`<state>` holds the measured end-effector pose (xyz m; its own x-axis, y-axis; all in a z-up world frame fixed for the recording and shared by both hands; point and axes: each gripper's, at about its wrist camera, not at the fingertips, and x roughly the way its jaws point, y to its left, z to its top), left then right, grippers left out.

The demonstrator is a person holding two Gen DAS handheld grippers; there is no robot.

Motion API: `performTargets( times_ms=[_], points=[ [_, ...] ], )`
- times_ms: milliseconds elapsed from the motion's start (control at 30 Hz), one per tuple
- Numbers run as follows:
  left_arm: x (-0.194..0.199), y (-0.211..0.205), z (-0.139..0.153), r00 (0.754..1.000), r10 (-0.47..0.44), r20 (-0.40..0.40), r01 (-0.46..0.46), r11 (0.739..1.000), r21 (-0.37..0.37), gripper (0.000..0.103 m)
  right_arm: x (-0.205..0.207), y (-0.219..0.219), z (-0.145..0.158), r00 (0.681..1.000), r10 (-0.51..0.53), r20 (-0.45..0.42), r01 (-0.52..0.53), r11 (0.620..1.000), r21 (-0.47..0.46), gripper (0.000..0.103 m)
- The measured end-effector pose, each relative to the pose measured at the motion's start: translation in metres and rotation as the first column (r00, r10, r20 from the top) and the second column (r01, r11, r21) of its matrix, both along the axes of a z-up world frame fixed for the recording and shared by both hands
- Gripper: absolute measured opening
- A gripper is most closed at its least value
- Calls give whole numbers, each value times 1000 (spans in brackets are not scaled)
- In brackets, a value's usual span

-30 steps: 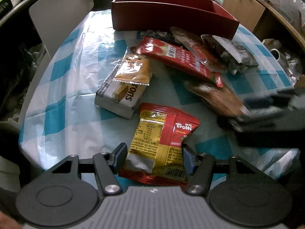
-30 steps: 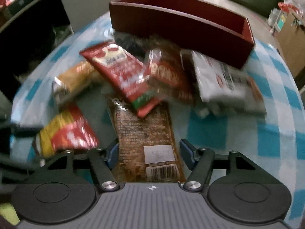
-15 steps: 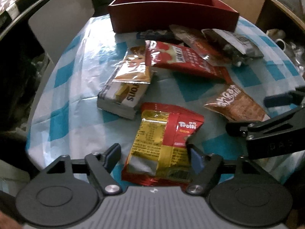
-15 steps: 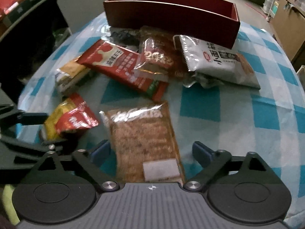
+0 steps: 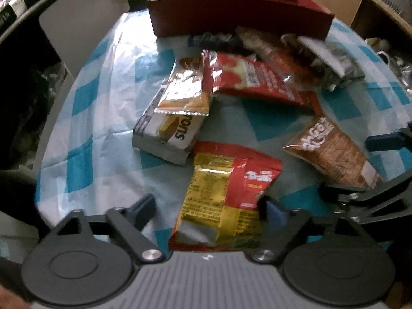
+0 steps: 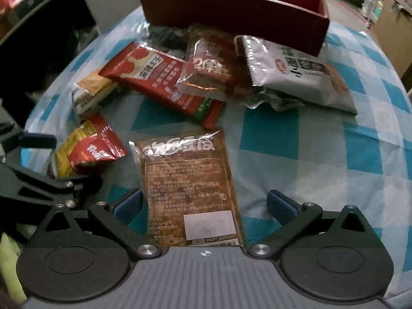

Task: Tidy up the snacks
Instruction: 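Grasp the yellow Trolli bag with the left tool while the right tool grasps the brown jerky pouch, then carry both held packets over the red box and lower them inside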

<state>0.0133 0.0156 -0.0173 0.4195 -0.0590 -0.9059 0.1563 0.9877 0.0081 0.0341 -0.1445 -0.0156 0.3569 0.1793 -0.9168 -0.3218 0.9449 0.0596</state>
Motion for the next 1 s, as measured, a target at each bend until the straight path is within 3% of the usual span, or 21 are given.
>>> performTargets(
  times_ms=[67,100,167,200,467,667,1000],
  points=[
    [0,-4,6,1000,-15,10,15,1000,-11,52,-3,8,1,999,43,33,-40,996,-85,89],
    [-1,-5,7,1000,-17,5,17,1000,-13,51,-5,8,4,998,48,44,-45,997,-70,85],
    [-2,-7,9,1000,-15,7,15,1000,-5,48,-6,3,12,998,37,52,-36,999,-18,66],
    [-1,-8,10,1000,-12,5,12,1000,-9,47,-4,-3,13,999,21,42,-22,999,23,65],
    [-17,-6,27,999,-20,39,22,998,-64,46,-10,-10,24,1000,1,25,-4,992,127,56],
    [-26,-8,39,997,-28,68,34,996,-81,46,-28,-4,37,997,-10,74,-2,987,161,56],
    [-11,-9,59,990,6,140,6,996,-88,45,-22,-10,52,985,-81,154,52,981,185,56]
  ],
)
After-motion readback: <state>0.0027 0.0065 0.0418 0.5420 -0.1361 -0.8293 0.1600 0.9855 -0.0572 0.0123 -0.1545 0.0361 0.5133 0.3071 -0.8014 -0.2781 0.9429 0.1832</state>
